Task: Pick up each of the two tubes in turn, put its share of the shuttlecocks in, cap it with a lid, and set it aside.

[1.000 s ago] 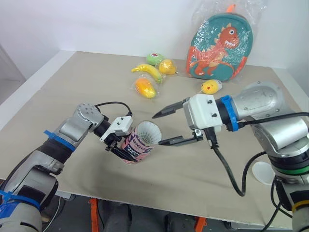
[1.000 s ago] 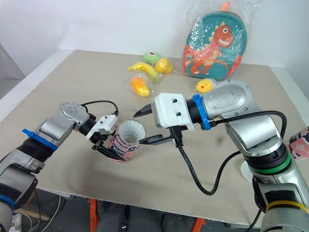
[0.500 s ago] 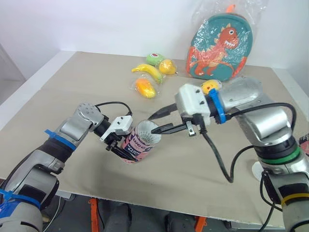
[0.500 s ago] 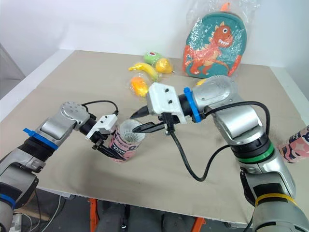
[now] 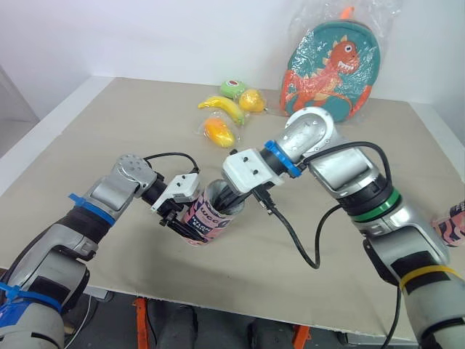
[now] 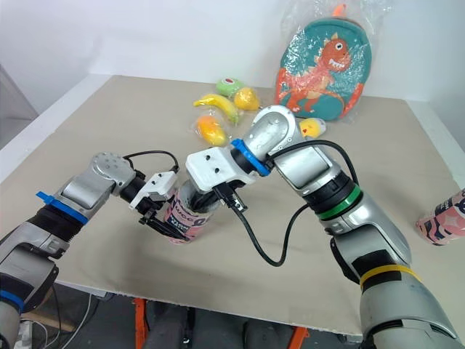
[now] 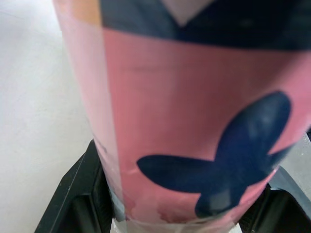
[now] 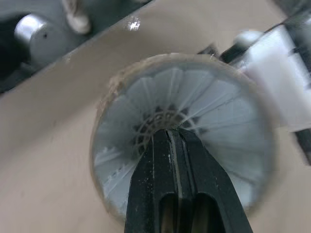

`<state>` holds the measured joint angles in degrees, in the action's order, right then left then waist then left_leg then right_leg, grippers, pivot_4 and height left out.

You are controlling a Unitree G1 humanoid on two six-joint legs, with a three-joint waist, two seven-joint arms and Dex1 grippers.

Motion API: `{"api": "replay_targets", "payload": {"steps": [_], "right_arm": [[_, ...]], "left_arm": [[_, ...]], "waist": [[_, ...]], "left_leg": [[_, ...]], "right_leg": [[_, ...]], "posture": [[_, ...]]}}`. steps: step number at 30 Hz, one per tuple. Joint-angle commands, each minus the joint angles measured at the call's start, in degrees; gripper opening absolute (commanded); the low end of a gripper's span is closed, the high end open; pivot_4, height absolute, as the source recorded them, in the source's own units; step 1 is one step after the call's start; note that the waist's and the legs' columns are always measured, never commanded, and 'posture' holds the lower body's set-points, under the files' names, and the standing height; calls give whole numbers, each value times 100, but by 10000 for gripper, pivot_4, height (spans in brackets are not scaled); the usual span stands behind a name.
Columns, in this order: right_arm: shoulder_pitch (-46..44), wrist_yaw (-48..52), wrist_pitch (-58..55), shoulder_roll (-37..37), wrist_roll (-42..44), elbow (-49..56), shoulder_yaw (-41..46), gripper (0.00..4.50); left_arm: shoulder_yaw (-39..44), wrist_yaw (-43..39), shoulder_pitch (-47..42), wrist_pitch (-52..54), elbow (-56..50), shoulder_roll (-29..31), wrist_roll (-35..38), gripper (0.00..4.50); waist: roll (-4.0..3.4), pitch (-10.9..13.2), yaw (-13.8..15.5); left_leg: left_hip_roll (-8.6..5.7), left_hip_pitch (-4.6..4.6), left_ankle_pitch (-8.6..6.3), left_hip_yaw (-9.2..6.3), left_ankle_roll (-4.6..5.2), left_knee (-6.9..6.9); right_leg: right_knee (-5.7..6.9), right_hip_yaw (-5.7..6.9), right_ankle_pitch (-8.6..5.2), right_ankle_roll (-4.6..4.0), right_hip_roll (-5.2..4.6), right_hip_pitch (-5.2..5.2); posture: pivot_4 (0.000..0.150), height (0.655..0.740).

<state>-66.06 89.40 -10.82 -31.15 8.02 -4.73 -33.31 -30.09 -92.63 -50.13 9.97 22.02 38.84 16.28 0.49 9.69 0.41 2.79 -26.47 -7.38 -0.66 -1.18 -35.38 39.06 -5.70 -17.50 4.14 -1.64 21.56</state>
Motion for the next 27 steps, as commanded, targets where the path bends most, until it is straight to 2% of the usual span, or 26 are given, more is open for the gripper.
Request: {"api": "replay_targets", "payload": {"steps": [1,7,11,15,17,19,23,27], "right_arm": [[-407,304,483,412,-309,-647,-269,438],[-441,309,610,1062,-347,-1410,-598,438],[-483,310,581,1086,-207,-1522,-570,438],[-906,310,30,779,698,-1505,-52,438],[-969,310,-70,386,1106,-1407,-96,438],[-978,310,-39,-21,1302,-1303,-193,438],[-1057,310,-102,-725,1607,-1107,-170,438],[-883,278,-110,-1142,1568,-1001,494,438]], "left_arm": [[40,13,-2,-17,89,-112,-193,27107],[145,13,86,55,-5,-60,-215,27107],[225,13,164,124,-102,-23,-222,27107],[291,13,217,145,-127,-30,-265,27107],[311,13,212,141,-104,-61,-295,27107],[321,13,200,130,-75,-91,-316,27107],[321,13,181,90,-15,-135,-334,27107],[376,13,195,93,-24,-241,-356,27107]], "waist": [[-1,0,-1],[1,0,-7],[-2,-4,-25],[-3,-2,-25],[-3,0,-16],[-3,0,5],[0,2,12],[-5,4,13]], "left_leg": [[8,3,3,-2,-1,0],[22,3,8,0,-7,1],[65,37,8,11,-8,8],[76,39,8,14,-9,11],[76,28,11,15,-13,12],[74,6,13,17,-17,11],[44,-12,14,31,-17,10],[49,-12,14,34,-16,11]], "right_leg": [[3,2,1,1,10,1],[3,9,1,0,17,-3],[9,11,10,-21,49,-13],[9,8,16,-33,57,-8],[9,8,24,-46,55,1],[9,11,34,-63,50,19],[3,4,19,-39,19,27],[4,4,22,-42,22,35]], "posture": [[1500,7302],[1500,7302],[1500,7302],[1500,7302],[1500,7302],[1500,7302],[1500,7302],[1500,7302]]}}
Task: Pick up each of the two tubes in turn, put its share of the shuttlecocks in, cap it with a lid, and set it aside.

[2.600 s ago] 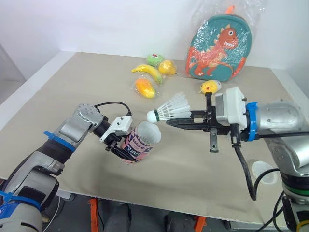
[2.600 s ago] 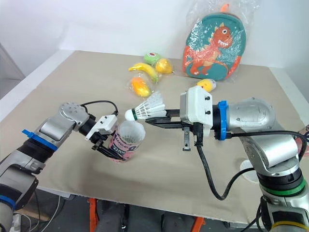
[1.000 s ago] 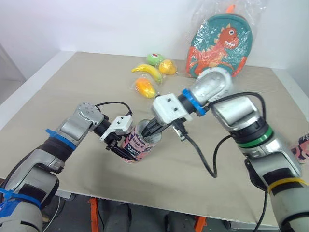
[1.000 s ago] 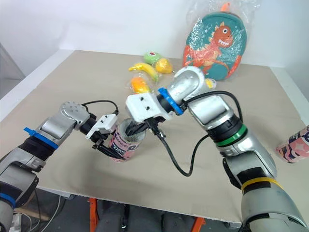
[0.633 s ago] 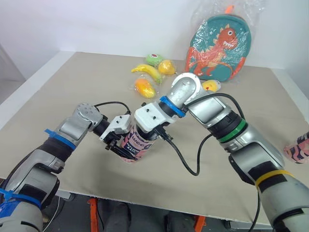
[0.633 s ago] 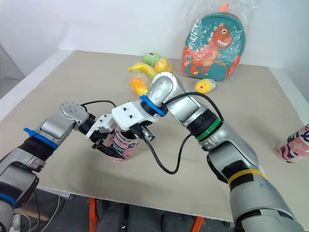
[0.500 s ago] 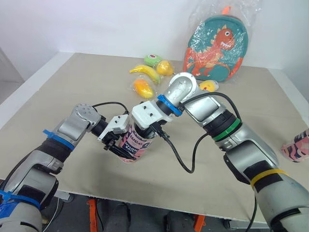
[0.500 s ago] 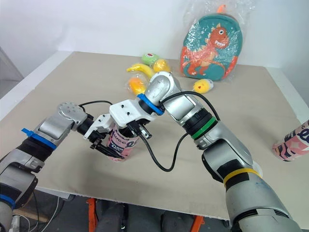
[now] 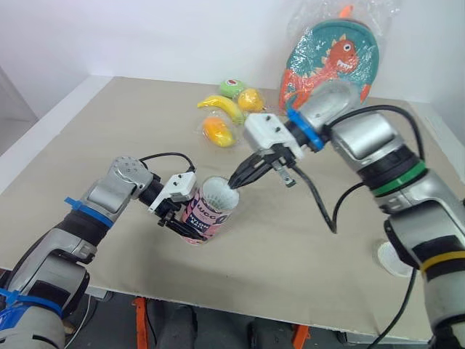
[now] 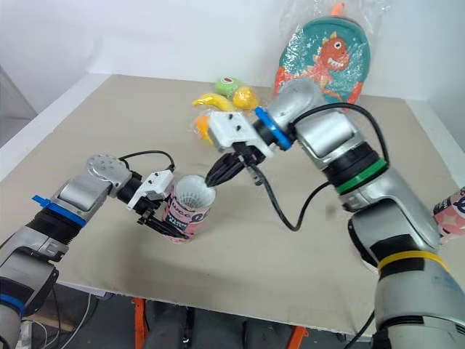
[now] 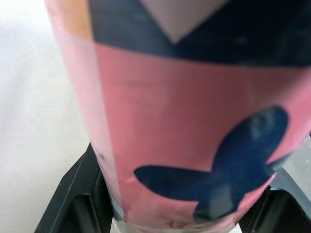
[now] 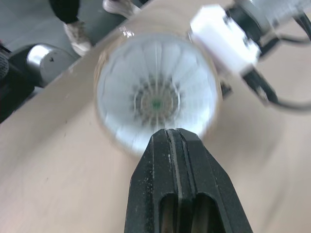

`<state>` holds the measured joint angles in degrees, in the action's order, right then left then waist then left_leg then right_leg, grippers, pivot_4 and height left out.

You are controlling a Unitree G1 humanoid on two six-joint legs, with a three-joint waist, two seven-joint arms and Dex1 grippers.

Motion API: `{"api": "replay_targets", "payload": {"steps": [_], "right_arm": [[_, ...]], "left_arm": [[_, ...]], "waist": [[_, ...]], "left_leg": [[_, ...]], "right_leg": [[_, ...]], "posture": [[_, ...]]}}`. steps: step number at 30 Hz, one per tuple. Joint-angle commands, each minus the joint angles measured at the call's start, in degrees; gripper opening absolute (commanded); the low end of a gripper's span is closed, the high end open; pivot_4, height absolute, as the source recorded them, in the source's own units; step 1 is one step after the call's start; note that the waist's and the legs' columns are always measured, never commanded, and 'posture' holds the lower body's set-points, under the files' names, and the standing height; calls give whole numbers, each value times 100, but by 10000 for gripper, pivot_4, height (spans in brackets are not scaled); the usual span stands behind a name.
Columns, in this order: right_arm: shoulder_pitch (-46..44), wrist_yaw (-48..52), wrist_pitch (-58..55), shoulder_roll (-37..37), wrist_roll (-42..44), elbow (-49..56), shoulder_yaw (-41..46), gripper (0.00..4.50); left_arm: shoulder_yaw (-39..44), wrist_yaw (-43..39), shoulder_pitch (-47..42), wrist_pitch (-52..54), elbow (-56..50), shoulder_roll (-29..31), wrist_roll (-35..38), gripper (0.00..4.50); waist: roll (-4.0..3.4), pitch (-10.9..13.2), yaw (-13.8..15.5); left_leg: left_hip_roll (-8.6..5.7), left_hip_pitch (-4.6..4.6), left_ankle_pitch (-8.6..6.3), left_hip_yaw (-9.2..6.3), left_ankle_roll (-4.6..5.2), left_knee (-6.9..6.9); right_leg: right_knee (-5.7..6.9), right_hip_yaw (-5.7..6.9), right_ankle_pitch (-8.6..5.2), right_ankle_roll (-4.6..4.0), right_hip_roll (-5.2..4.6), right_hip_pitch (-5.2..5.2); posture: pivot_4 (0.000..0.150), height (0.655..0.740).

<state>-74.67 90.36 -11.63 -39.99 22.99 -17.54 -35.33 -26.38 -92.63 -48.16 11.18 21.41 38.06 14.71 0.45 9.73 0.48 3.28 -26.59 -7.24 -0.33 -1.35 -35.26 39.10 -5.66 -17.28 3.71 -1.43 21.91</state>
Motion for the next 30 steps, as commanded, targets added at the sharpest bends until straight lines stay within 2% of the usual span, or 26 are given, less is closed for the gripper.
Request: {"api": "replay_targets", "payload": {"steps": [1,4,6,8,9,13,16,19,23,30], "right_arm": [[141,101,-92,-450,115,438,985,438],[743,23,-563,-1084,379,1093,1686,438],[1277,-84,-852,-1594,365,1416,2078,438],[1976,-181,-1049,-2195,319,1646,2515,6563],[2268,-174,-1113,-2425,325,1746,2693,6563],[3104,-165,-1236,-2924,295,1985,3105,23206],[4043,103,-919,-3571,-74,1665,3241,34412],[4723,214,-506,-4031,-427,1001,3313,34412],[5179,182,-21,-4201,-740,345,3394,34412],[5297,162,20,-4052,-921,-280,3330,34412]], "left_arm": [[55,16,31,-55,-4,-203,-184,27107],[238,62,137,-5,-162,-314,-72,27107],[419,33,227,416,-549,-370,263,27107],[638,36,244,858,-925,-508,629,27107],[704,53,236,957,-1016,-569,706,27107],[774,212,242,962,-1078,-789,723,27107],[801,389,336,826,-1081,-1209,785,27107],[662,716,600,231,-854,-1711,517,27107],[359,848,933,-96,-760,-2132,275,27107],[319,1286,797,-563,-52,-2873,16,27107]], "waist": [[-1,1,10],[6,1,43],[9,3,35],[8,5,15],[16,12,19],[8,18,-36],[0,19,-83],[-3,17,-85],[-7,17,-178],[-18,18,-203]], "left_leg": [[0,-1,0,0,0,0],[-10,-16,0,6,0,-4],[-25,-34,0,20,1,-3],[-31,-67,-4,37,8,-2],[-32,-72,-5,37,9,-2],[-36,-99,-13,16,19,7],[-29,-94,-14,5,22,24],[-31,-89,-14,5,22,26],[-34,-83,-14,11,21,18],[-35,-47,-5,12,20,-1]], "right_leg": [[0,1,-1,1,-1,-1],[-9,1,-11,14,-15,-6],[-15,6,-17,23,-46,1],[-10,1,-9,41,-61,13],[-10,3,-3,53,-60,16],[2,14,-21,59,-47,35],[6,5,-28,51,-19,36],[3,3,-32,55,-20,28],[2,-9,-30,63,-23,24],[3,-19,-15,77,-19,-10]], "posture": [[1500,7302],[1500,7302],[1500,7302],[1500,7302],[1500,7302],[1500,7302],[1500,7302],[1500,7302],[1500,7302],[1500,7302]]}}
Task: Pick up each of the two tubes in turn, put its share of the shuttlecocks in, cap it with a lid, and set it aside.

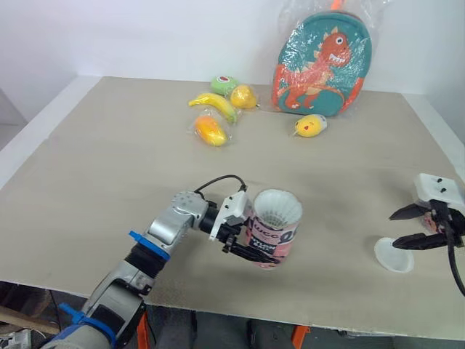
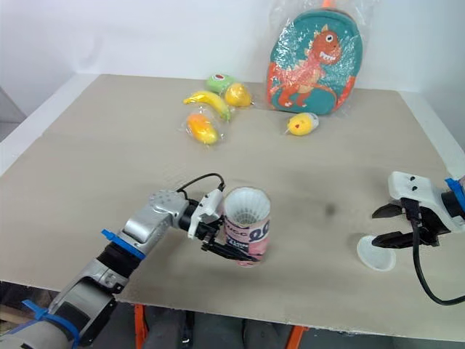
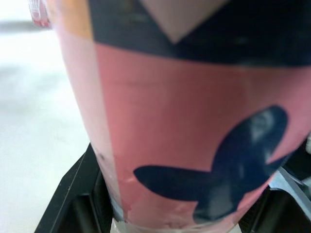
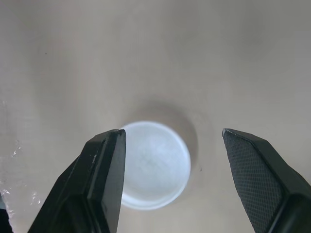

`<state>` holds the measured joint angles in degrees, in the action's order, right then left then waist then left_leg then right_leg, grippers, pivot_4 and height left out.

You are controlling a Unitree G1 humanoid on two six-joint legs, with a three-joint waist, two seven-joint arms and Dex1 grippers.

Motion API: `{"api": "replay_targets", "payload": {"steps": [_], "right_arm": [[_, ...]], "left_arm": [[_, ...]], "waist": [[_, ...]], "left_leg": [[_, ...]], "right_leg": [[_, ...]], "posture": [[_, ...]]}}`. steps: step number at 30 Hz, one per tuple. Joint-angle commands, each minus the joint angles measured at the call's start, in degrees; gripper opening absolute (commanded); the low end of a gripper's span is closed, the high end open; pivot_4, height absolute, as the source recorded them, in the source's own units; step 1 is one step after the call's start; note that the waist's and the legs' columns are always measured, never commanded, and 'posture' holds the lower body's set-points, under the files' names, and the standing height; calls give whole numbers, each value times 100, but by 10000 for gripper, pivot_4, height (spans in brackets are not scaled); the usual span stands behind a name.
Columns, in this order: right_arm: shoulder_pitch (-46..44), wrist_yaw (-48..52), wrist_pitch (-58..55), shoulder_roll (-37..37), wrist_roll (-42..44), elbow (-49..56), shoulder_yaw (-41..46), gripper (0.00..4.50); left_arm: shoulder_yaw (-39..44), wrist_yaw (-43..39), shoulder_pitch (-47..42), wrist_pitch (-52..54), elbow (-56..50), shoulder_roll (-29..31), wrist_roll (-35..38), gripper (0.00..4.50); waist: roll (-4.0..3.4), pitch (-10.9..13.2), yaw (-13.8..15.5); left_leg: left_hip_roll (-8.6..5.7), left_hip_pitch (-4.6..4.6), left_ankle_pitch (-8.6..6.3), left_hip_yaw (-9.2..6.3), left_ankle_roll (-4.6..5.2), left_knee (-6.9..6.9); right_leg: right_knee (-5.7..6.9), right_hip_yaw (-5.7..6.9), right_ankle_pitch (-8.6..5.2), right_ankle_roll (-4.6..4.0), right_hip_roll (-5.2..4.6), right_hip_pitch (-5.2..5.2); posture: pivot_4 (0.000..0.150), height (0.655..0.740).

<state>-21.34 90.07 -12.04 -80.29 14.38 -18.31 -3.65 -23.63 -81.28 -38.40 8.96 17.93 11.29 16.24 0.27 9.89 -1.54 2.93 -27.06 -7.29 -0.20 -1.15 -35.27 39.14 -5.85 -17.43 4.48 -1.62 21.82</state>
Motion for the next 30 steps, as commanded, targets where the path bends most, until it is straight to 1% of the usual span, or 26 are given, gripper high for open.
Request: {"api": "replay_targets", "payload": {"steps": [1,8,12,17,21,22,23,25,26,30], "right_arm": [[-49,159,52,14,-89,-253,144,34412],[-299,-184,161,474,-588,-821,-131,34412],[-433,-305,189,719,-929,-1116,-274,34412],[-343,-223,163,826,-1039,-1123,-321,34412],[-329,-249,149,897,-1104,-1096,-329,24076],[-323,-239,139,900,-1105,-1077,-319,17332],[-307,-223,129,894,-1101,-1050,-300,14173],[-258,-179,103,861,-1052,-966,-234,4211],[-238,-179,98,847,-1025,-918,-191,821],[-142,-257,-45,790,-819,-374,86,821]], "left_arm": [[65,183,-210,-430,389,-249,-168,27107],[215,243,-379,-677,807,-426,-225,27107],[244,194,-334,-618,746,-393,-199,27107],[230,156,-295,-553,689,-341,-198,27107],[225,136,-299,-525,685,-329,-194,27107],[221,131,-300,-520,685,-328,-193,27107],[216,123,-302,-511,682,-325,-193,27107],[200,97,-307,-491,682,-319,-200,27107],[193,81,-308,-477,676,-315,-201,27107],[136,-65,-319,-346,655,-281,-199,27107]], "waist": [[-1,1,-3],[-3,1,-9],[-10,1,-8],[-17,2,-8],[-17,2,-9],[-17,2,-7],[-17,2,-6],[-17,1,-6],[-17,2,-7],[-18,1,-8]], "left_leg": [[0,0,0,1,0,-3],[-4,0,0,2,0,-7],[-4,0,0,1,0,-3],[-6,1,0,0,0,-4],[-6,5,0,-1,0,-8],[-6,7,0,-4,0,-8],[-6,9,0,-5,0,-8],[-6,10,0,-7,0,-7],[-6,10,0,-7,0,-7],[-5,13,0,-7,0,-8]], "right_leg": [[0,-4,3,4,0,1],[-1,-11,8,8,1,-1],[-1,-11,6,8,2,-1],[-1,-10,6,8,1,-4],[-1,-8,7,9,1,-11],[-1,-6,7,9,2,-16],[-1,-3,6,9,2,-19],[-1,-1,6,9,2,-20],[-1,-1,6,8,2,-21],[-1,-1,6,8,2,-25]], "posture": [[1500,7302],[1500,7302],[1500,7302],[1500,7302],[1500,7302],[1500,7302],[1500,7302],[1500,7302],[1500,7302],[1500,7302]]}}
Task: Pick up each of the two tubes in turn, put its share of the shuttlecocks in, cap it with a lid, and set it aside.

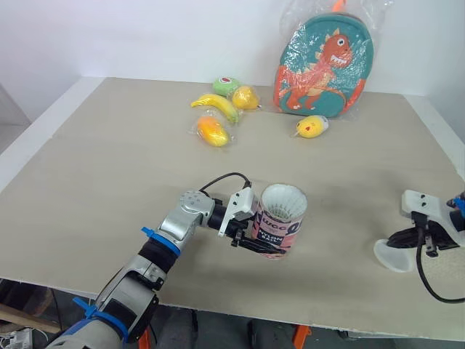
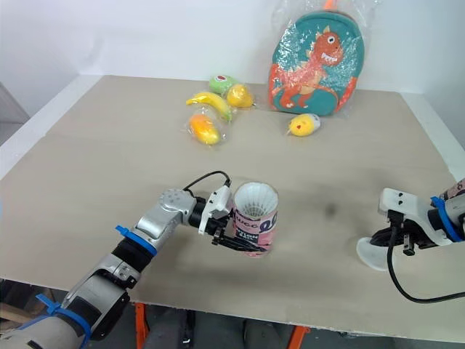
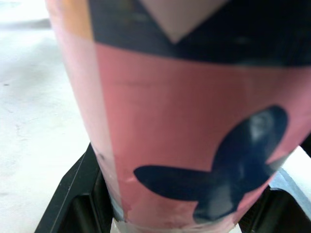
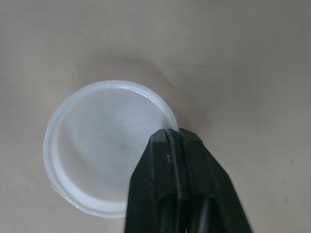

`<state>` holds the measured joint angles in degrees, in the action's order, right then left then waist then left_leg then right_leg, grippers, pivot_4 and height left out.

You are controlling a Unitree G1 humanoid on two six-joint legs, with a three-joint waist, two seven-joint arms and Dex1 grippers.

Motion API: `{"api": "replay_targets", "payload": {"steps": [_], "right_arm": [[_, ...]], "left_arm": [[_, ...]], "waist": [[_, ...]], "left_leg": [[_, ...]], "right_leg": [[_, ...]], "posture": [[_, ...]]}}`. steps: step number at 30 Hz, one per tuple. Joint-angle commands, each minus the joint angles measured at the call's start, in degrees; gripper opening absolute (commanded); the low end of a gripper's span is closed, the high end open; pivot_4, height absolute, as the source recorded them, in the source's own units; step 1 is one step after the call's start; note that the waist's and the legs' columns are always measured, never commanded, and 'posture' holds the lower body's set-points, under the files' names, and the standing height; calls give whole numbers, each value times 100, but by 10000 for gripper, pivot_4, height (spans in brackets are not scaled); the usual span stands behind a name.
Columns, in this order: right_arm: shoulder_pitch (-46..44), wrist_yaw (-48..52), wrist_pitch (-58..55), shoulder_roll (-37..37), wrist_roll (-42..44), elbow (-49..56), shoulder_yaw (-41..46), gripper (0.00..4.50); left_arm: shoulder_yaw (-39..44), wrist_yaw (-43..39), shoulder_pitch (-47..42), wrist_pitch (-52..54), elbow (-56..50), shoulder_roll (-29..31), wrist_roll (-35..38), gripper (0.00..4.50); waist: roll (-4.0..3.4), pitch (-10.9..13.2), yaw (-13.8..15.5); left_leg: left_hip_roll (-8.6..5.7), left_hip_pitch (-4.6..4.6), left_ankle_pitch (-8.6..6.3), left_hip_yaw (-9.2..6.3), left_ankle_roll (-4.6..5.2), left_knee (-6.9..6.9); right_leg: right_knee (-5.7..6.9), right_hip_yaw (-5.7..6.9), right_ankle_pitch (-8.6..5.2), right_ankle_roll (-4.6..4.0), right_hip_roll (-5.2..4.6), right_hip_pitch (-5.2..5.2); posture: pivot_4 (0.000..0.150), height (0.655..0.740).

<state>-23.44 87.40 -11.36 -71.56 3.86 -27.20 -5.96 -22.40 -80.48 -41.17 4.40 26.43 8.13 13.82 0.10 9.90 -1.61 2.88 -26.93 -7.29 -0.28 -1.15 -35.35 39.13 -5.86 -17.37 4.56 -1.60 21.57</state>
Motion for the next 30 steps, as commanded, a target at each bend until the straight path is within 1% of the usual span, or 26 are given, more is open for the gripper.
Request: {"api": "replay_targets", "payload": {"steps": [1,4,7,12,17,20,30], "right_arm": [[130,67,-292,-111,444,873,465,821],[54,143,-952,-161,1151,2106,943,821],[-488,79,-1546,-227,1760,3131,1239,821],[-1620,128,-2089,-351,2347,4117,1168,821],[-2724,328,-2136,-166,2410,4329,574,821],[-3319,478,-2051,99,2388,4460,75,821],[-4105,510,-1353,668,2172,4134,-1367,821]], "left_arm": [[-20,-208,-49,157,-189,51,33,27107],[-149,-433,-111,199,-83,117,-70,27107],[-172,-552,-275,36,170,95,-184,27107],[-154,-678,-589,-381,719,-37,-361,27107],[-176,-758,-721,-841,1145,-126,-551,27107],[-157,-796,-723,-921,1230,-143,-563,27107],[-72,-826,-689,-834,1211,-123,-559,27107]], "waist": [[-5,0,-1],[-19,-2,-31],[-23,0,-32],[-11,4,-8],[-3,7,-8],[-5,5,-10],[-1,4,9]], "left_leg": [[0,1,0,0,0,0],[0,3,0,0,0,1],[0,9,0,-6,0,1],[1,9,0,-12,-1,2],[1,7,-2,-8,-3,3],[3,7,-2,-7,-2,1],[5,6,-1,-9,-2,0]], "right_leg": [[0,0,0,0,0,-1],[0,-2,0,0,1,-2],[1,1,0,0,3,-8],[-4,13,-2,-1,1,-12],[-11,12,-3,-4,-3,-11],[-9,12,-1,-6,-3,-9],[-4,14,0,-7,0,-5]], "posture": [[1500,7302],[1500,7302],[1500,7302],[1500,7302],[1500,7302],[1500,7302],[1500,7302]]}}
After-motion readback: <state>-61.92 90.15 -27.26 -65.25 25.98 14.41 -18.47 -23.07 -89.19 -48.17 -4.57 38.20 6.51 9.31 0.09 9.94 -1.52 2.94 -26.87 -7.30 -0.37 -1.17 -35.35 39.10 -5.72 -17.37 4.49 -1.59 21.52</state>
